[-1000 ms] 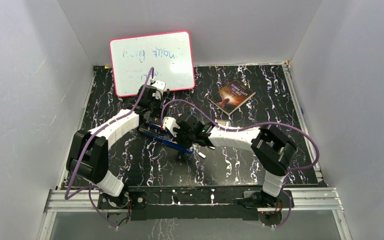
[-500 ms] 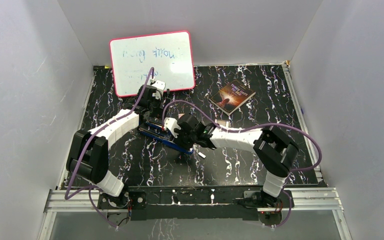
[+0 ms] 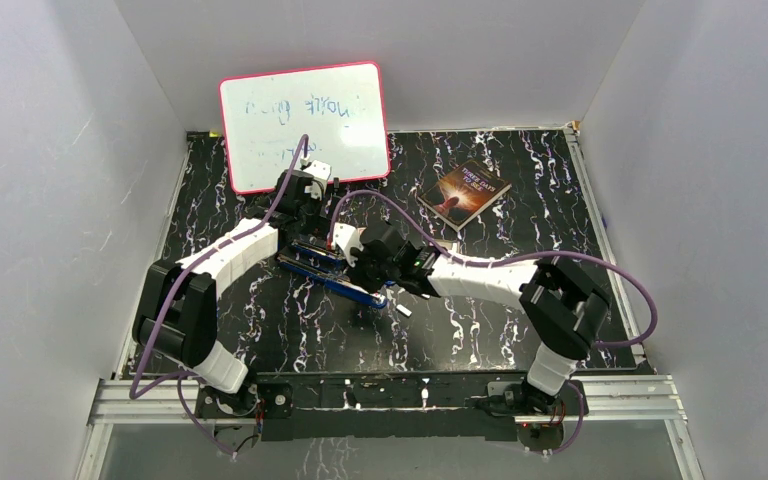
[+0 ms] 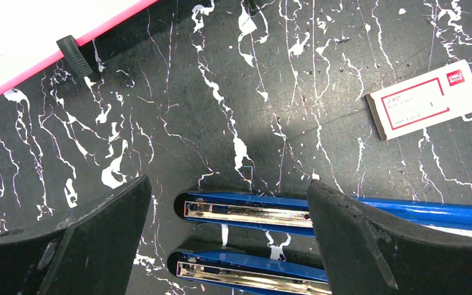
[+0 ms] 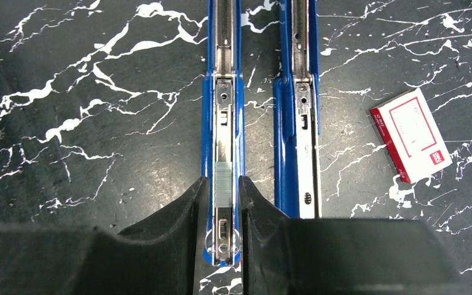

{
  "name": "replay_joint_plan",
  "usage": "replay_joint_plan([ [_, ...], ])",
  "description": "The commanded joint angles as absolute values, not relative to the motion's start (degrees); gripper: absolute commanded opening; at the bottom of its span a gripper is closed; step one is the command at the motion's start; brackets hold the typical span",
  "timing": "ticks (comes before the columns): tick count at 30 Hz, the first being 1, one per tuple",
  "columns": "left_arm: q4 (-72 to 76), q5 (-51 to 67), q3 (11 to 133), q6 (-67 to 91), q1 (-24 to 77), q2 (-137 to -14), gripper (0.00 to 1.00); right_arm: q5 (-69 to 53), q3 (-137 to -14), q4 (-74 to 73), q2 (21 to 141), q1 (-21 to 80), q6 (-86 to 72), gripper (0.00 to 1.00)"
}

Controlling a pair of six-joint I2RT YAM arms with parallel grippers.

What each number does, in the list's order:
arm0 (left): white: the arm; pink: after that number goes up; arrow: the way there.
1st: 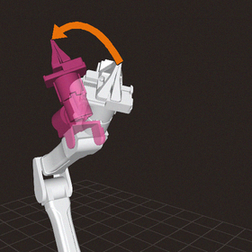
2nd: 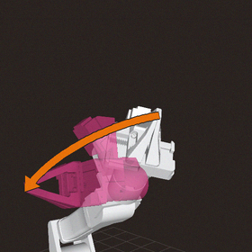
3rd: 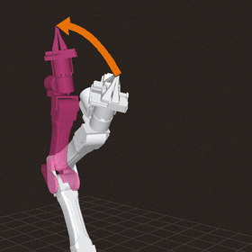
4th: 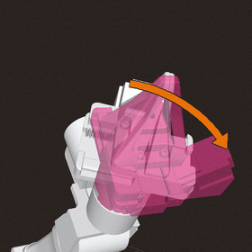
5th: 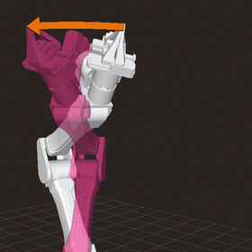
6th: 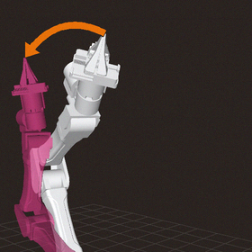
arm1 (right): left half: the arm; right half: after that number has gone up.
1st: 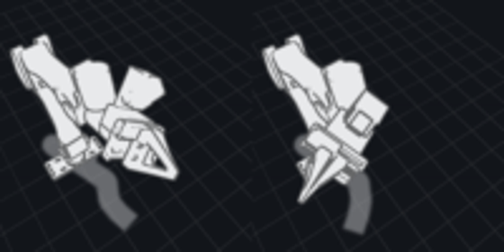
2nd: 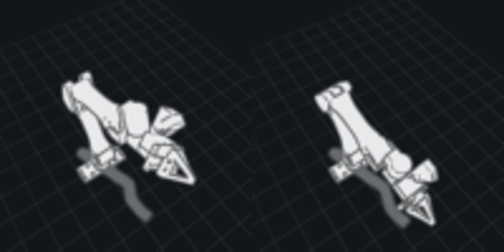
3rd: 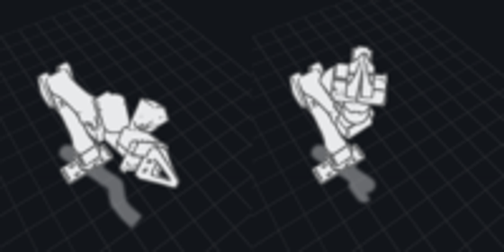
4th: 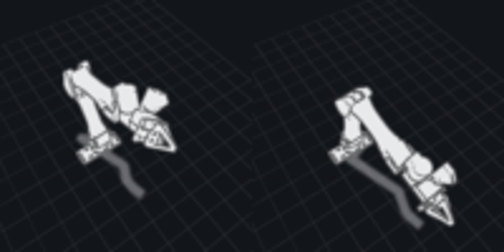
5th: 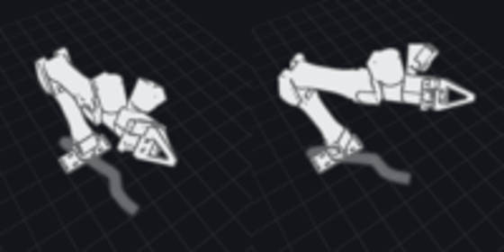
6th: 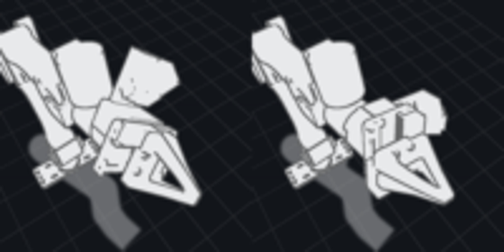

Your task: Load the staples into the stapler

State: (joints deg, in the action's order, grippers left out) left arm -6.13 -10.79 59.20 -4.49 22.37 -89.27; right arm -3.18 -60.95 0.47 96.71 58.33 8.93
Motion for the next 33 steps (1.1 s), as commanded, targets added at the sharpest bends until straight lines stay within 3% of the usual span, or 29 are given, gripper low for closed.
replay_joint_plan([
  [1,-6.8,-11.4,59.8,-4.9,22.6,-88.1,0.98,-4.0,-63.8,3.8,98.7,57.4,8.1,0.31],
  [22,-6.7,-11.7,59.8,-5.0,22.5,-88.1,0.98,-5.7,-63.7,4.8,104.1,56.9,8.0,0.32],
  [33,-6.6,-11.8,59.7,-5.0,22.6,-88.2,0.98,-5.2,-61.4,1.7,103.1,57.0,7.9,0.21],
])
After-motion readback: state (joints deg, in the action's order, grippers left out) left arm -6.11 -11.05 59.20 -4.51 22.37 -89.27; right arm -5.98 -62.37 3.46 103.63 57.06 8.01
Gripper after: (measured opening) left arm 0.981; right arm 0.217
